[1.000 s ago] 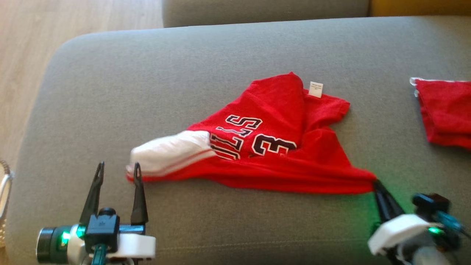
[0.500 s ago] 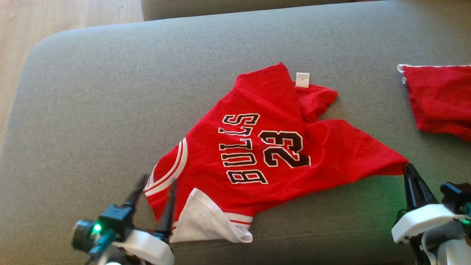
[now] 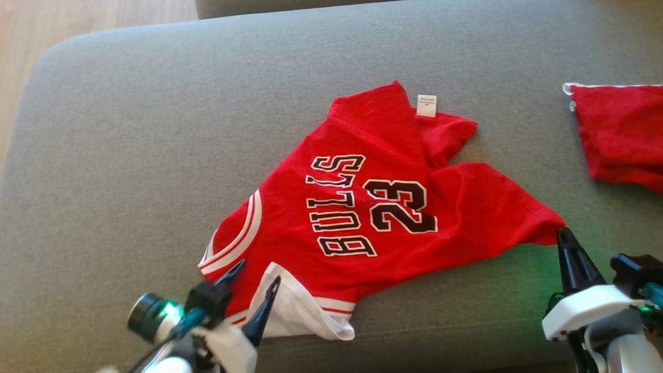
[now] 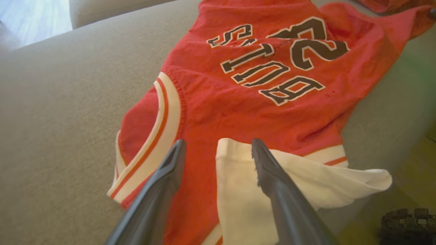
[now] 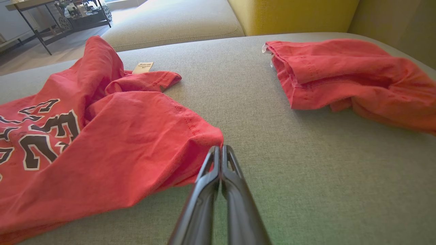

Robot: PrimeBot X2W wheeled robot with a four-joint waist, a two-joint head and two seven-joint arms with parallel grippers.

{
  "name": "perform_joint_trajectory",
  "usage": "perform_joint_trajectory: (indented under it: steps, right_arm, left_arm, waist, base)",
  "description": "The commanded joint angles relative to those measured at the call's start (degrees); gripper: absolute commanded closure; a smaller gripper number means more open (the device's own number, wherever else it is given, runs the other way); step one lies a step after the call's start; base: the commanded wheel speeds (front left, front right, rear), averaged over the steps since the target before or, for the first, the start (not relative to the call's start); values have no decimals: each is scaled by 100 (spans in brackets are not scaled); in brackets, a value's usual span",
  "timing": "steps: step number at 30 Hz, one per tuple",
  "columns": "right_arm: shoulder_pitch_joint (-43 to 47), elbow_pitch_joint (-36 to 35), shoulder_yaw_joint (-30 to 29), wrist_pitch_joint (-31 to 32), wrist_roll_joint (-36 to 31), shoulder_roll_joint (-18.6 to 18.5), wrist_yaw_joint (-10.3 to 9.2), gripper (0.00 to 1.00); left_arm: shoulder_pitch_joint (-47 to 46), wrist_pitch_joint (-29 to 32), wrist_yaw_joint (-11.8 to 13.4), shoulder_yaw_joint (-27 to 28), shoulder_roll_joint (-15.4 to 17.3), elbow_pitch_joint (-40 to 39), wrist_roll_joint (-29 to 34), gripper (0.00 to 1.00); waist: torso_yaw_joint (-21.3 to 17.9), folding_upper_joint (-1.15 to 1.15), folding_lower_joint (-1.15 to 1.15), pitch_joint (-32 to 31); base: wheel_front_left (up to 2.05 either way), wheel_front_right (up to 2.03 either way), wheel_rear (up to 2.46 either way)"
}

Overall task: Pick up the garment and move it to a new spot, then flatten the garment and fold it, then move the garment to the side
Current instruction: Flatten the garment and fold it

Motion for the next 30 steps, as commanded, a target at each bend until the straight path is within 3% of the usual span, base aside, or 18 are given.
perform_joint_trajectory:
  steps: [1,7,9,11,16,17,18,19,26,30]
  right_arm:
    - [-178,-143,174,-19,25,-45,-2,100]
    - [-274,-107,291,-23,71,-45,-2,100]
    - [-291,-105,291,-30,84,-45,-2,100]
    - [-299,-112,273,-33,83,-45,-2,100]
    - [-290,-129,226,-31,69,-45,-2,96]
    - [-282,-134,216,-29,70,-45,-2,96]
    - [-272,-137,205,-30,73,-45,-2,96]
    - [-264,-136,201,-32,78,-45,-2,96]
    - [-292,-160,300,-48,98,-45,-2,100]
    - [-429,-302,336,4,237,-45,-2,100]
  left_arm:
    - [-397,64,-11,135,-19,33,52,0]
    - [-863,178,-42,-65,-212,752,200,2]
    - [-937,211,-57,-101,-255,934,194,19]
    - [-972,215,-74,-117,-283,1057,163,43]
    - [-915,172,5,-102,-278,1160,119,51]
    - [-885,159,8,-100,-286,1156,92,57]
    - [-861,143,2,-109,-295,1154,71,72]
    - [-839,132,-20,-128,-300,1161,51,100]
    - [-892,-86,11,-185,-243,1114,113,100]
    - [-1034,-473,121,91,-124,581,17,100]
  waist:
    - [-32,0,0,19]
    - [-164,0,0,73]
    - [-191,0,0,80]
    - [-213,0,0,81]
    - [-228,0,0,61]
    - [-222,0,0,53]
    - [-213,0,0,40]
    - [-206,0,0,28]
    - [-157,0,0,-123]
    - [-116,0,0,-257]
  base:
    - [0,0,0]
    - [0,0,0]
    - [0,0,0]
    - [0,0,0]
    - [0,0,0]
    - [0,0,0]
    - [0,0,0]
    - [0,0,0]
    - [0,0,0]
    - [0,0,0]
